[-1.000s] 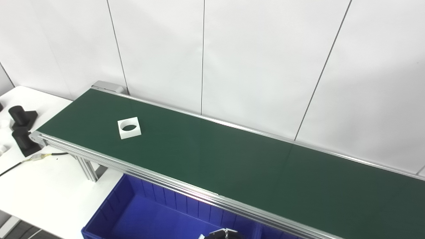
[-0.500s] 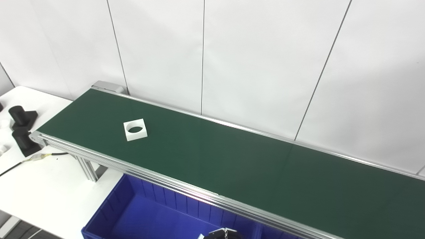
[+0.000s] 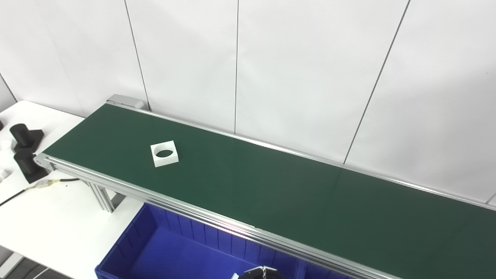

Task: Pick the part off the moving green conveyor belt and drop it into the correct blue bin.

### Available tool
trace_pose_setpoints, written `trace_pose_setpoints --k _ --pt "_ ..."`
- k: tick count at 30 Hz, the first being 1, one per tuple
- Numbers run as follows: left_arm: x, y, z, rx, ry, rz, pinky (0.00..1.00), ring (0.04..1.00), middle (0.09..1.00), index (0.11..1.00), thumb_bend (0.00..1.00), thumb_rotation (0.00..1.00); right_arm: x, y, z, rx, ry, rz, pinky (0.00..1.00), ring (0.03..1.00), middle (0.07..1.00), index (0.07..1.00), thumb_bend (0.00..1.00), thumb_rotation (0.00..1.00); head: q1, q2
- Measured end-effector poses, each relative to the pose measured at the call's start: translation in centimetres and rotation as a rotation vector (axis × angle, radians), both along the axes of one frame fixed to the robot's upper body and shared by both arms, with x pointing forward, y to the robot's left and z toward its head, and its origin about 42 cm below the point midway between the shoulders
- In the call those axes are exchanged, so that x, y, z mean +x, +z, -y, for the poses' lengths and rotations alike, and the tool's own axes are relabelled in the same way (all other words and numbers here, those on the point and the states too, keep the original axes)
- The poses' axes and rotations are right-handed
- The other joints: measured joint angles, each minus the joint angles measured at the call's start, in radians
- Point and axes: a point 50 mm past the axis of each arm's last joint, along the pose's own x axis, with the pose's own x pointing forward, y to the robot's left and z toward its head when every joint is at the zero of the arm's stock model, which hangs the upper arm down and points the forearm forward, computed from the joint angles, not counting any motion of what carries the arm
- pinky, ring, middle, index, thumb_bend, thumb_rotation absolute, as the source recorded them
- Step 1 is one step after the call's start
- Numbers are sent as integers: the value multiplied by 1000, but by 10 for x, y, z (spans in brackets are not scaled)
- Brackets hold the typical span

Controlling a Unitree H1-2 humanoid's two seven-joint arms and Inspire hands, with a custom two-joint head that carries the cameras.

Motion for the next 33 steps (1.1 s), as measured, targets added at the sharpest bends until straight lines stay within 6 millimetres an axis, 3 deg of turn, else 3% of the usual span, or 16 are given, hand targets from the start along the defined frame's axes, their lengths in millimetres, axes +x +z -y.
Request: trace_pose_setpoints --k 14,20,26,31,33 --pt "-1 1 -2 -45 -13 4 653 599 610 600 764 0 1 0 -2 3 13 0 546 644 711 742 572 0 -14 12" --pt "1 5 -3 -57 -16 24 647 603 609 602 753 0 1 0 -8 3 29 2 559 653 715 740 591 0 -81 23" --pt "2 7 -3 -65 -20 31 623 603 623 603 796 0 1 1 -11 12 40 1 527 623 692 725 608 0 -89 35" --pt "2 10 -3 -59 -20 42 638 602 612 609 724 0 3 5 -12 18 43 20 546 632 700 734 619 0 -107 84" --pt "2 13 -4 -60 -18 56 647 604 609 616 671 0 3 8 -12 19 42 29 552 635 702 736 620 0 -107 84"
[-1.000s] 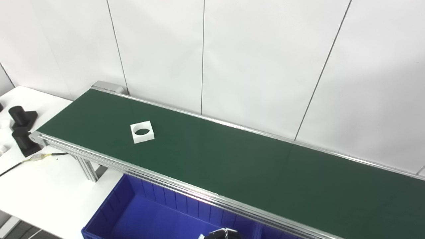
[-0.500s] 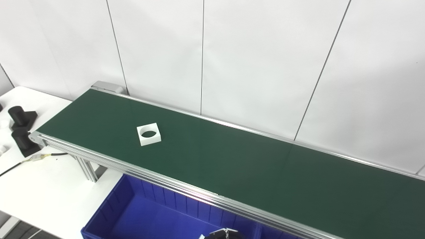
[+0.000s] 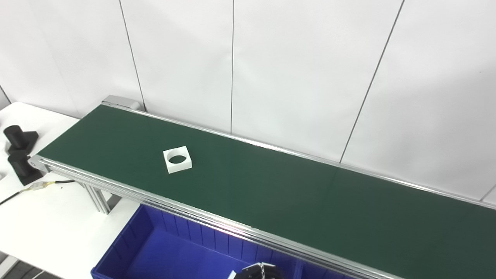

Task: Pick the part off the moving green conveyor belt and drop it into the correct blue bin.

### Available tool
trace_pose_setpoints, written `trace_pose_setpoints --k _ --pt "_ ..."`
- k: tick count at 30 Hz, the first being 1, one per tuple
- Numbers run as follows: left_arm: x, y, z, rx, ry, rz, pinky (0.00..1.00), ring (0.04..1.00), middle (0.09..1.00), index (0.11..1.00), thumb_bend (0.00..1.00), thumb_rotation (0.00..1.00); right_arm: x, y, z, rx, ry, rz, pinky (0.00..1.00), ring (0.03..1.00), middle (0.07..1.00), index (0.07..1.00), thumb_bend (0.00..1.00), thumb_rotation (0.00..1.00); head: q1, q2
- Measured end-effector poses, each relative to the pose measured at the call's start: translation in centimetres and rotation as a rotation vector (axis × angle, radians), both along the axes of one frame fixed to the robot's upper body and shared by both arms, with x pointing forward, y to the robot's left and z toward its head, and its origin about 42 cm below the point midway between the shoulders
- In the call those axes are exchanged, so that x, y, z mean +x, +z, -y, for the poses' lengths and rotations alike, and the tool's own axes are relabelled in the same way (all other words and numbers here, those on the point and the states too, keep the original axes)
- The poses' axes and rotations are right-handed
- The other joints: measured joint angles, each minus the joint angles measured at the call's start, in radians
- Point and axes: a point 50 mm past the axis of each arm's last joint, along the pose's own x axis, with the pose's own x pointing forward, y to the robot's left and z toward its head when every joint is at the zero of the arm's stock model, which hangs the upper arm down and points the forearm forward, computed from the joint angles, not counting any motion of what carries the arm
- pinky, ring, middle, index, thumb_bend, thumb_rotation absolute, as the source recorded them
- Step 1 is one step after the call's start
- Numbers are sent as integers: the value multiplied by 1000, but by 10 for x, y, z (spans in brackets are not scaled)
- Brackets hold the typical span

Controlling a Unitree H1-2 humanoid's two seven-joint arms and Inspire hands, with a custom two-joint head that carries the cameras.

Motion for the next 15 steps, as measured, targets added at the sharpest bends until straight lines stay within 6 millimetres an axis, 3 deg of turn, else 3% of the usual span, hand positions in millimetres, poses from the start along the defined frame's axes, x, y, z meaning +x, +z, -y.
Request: trace_pose_setpoints --k 5,15 --pt "-1 0 1 -5 -11 1 658 610 616 631 587 0 -1 1 1 -13 1 6 558 642 704 738 633 0 -20 14" --pt "-5 -2 0 -6 -9 -7 645 592 605 612 525 0 -3 5 2 12 2 14 559 644 709 740 628 21 -44 32"
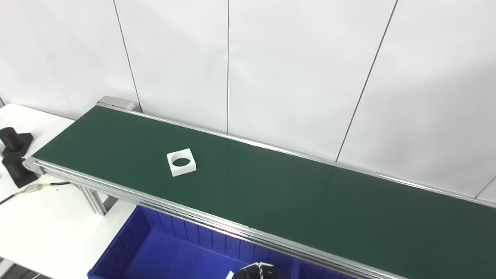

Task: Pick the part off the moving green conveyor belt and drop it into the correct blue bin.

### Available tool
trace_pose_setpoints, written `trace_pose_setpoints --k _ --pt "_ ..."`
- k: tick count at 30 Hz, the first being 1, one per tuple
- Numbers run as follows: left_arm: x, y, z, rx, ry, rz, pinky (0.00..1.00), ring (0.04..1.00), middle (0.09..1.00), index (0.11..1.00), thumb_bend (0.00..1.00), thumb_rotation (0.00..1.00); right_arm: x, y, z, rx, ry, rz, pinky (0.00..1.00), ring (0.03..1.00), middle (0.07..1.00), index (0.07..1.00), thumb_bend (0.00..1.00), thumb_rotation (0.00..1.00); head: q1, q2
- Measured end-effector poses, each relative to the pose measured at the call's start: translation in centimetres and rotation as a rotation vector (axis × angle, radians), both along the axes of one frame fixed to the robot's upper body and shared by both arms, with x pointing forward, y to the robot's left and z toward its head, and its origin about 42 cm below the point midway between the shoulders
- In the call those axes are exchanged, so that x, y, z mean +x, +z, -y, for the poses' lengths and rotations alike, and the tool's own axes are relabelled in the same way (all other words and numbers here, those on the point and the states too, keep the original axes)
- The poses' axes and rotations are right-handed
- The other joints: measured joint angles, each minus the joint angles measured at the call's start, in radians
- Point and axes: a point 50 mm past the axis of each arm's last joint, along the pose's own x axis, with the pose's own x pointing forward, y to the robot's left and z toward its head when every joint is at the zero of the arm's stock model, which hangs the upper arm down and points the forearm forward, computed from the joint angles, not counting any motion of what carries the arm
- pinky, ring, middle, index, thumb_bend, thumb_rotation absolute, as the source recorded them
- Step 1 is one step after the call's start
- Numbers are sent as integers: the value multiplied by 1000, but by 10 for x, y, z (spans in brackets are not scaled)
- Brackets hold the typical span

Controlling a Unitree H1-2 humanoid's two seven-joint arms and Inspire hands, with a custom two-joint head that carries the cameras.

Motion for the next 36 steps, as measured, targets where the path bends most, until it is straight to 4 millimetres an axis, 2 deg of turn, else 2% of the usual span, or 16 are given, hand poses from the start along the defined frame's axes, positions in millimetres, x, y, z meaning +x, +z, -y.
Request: trace_pose_setpoints --k 4,8,14,22,28,30,35,36 --pt "-1 0 0 -2 1 -1 646 592 607 606 555 0 0 0 2 -8 3 0 564 646 711 739 631 19 -9 17" --pt "1 7 -1 -3 3 28 652 591 593 610 429 0 -1 0 3 -14 4 0 575 656 717 744 636 10 -15 23" --pt "4 23 -1 -22 -15 95 662 603 580 603 372 0 -2 -1 3 -22 7 1 573 655 716 747 635 0 -21 34" --pt "11 63 -7 -75 -30 254 612 585 624 681 458 0 -4 2 2 -19 9 10 561 643 710 746 642 0 -26 46" --pt "15 98 -11 -107 -49 397 754 719 696 725 526 0 -4 6 1 -17 15 25 565 638 698 736 639 0 -29 52" --pt "17 107 -13 -100 -46 432 774 738 704 739 516 0 -4 6 1 -24 22 27 558 631 695 736 637 0 -29 55" --pt "25 116 -19 -45 -52 474 784 751 734 745 526 0 -5 7 3 -26 23 27 566 647 708 741 631 0 -32 63" --pt "27 121 -23 -25 -51 493 735 736 733 739 553 0 -6 6 3 -25 23 26 567 648 711 745 629 0 -32 63"
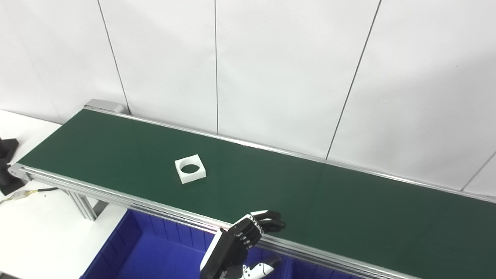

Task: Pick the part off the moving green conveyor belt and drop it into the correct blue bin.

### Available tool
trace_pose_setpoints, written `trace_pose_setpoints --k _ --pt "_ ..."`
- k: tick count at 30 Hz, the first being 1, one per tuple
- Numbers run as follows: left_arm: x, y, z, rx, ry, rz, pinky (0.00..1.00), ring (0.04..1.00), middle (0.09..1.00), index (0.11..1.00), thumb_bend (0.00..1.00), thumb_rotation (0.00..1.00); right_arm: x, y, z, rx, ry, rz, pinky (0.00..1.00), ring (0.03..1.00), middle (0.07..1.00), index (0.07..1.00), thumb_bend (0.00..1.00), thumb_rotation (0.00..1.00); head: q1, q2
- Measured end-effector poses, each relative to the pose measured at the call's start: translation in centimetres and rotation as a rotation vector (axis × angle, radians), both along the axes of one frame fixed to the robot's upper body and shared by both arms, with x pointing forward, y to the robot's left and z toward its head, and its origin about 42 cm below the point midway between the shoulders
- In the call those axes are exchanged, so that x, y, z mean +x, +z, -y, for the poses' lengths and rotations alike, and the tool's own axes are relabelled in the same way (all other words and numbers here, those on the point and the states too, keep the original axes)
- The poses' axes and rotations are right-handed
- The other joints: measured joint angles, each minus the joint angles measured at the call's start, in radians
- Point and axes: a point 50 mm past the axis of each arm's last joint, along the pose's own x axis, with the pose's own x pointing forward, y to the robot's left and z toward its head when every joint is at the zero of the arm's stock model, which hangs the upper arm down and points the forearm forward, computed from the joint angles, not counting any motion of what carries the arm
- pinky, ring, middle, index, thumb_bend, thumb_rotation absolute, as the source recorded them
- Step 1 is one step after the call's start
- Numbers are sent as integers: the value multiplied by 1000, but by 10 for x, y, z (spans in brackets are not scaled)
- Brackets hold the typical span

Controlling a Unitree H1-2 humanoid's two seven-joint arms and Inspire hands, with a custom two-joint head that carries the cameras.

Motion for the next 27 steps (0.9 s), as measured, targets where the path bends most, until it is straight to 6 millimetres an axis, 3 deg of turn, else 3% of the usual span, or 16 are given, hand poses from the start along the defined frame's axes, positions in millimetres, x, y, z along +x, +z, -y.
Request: trace_pose_setpoints --k 3,6,10,14,17,23,27 --pt "8 22 -12 64 44 88 688 724 733 729 637 15 -2 -1 1 -1 -1 -6 572 652 716 750 623 0 5 5" --pt "17 43 -14 73 90 162 715 742 760 753 743 68 -4 -2 3 -2 2 -11 581 653 711 749 633 0 0 8" --pt "31 54 -21 77 124 208 763 789 795 782 795 151 -3 -2 3 10 9 -16 587 654 714 749 639 0 -5 9" --pt "45 61 -37 135 162 240 807 828 828 810 810 217 -1 -1 3 6 10 -12 585 656 716 751 633 0 -9 8" --pt "60 68 -46 186 192 269 831 845 834 815 818 209 2 0 2 -1 15 -2 585 658 719 751 629 0 -9 8" --pt "83 97 -48 252 216 371 874 873 865 832 825 227 10 2 -1 4 15 11 583 661 726 755 631 0 -25 3" --pt "101 104 -50 331 211 384 862 868 872 842 773 160 13 3 -3 -10 21 18 590 666 722 755 632 0 -31 0"
